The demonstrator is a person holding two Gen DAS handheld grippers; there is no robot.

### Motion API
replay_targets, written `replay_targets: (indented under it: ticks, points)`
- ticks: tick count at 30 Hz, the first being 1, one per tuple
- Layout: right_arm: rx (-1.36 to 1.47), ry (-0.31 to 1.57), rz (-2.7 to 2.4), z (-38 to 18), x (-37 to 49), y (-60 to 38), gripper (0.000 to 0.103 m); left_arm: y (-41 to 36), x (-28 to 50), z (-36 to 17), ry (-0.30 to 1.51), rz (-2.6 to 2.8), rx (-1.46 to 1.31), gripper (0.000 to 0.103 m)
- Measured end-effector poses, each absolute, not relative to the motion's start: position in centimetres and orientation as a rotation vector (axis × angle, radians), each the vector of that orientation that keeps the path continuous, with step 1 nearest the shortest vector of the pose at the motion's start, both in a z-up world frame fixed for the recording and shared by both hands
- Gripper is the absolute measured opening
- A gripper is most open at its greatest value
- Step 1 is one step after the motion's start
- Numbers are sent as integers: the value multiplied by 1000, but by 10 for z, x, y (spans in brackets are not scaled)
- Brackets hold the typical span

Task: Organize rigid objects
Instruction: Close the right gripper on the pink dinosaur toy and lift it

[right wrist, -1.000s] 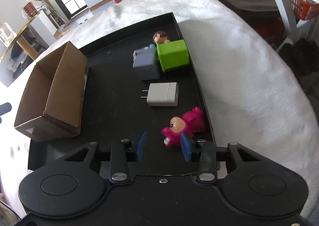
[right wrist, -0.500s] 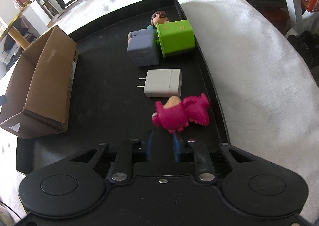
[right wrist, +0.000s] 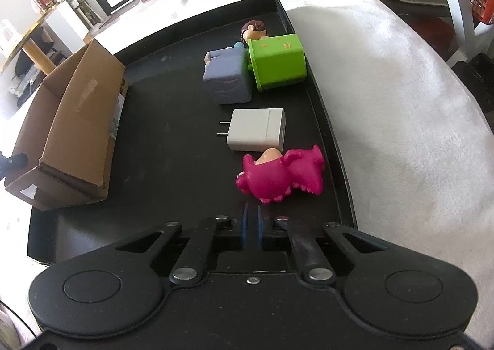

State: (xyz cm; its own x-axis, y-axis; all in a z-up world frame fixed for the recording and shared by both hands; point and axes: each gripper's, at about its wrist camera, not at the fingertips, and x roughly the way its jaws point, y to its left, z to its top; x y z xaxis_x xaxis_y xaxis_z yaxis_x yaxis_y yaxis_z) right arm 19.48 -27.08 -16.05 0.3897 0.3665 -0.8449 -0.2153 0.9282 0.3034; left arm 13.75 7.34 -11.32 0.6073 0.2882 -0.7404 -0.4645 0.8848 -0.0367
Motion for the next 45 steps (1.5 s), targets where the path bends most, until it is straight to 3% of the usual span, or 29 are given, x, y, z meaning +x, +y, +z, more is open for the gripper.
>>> replay_targets:
  ticks: [7,8,9,11,21,32,35,37,38,45]
  points:
    - [174,1141,358,-162,195,-272,13,74,126,-110,824,409,-225,8]
    - [190,1146,353,-161,197,-273,21,75,123,-110,825,412,-228,8]
    - [215,1146,351,-160,197,-275,36,76,121,-109,827,412,-230,8]
    - [265,1134,345,-158,199,-280,49,77,118,-109,830,413,-228,8]
    - [274,1114,282,-163,221,-280,66,79,122,-108,847,425,-213,9]
    - [84,1092,262,-170,243,-249,69,79,127,-110,859,444,-208,9]
    - [39,1096,259,-172,238,-244,62,80,127,-109,860,447,-215,10]
    - [-3,1085,257,-171,235,-242,46,80,127,-109,860,449,-218,10]
    - [-6,1082,262,-170,233,-243,43,81,127,-109,863,450,-218,11]
    - [39,1067,286,-155,230,-252,43,77,127,-105,863,463,-201,12]
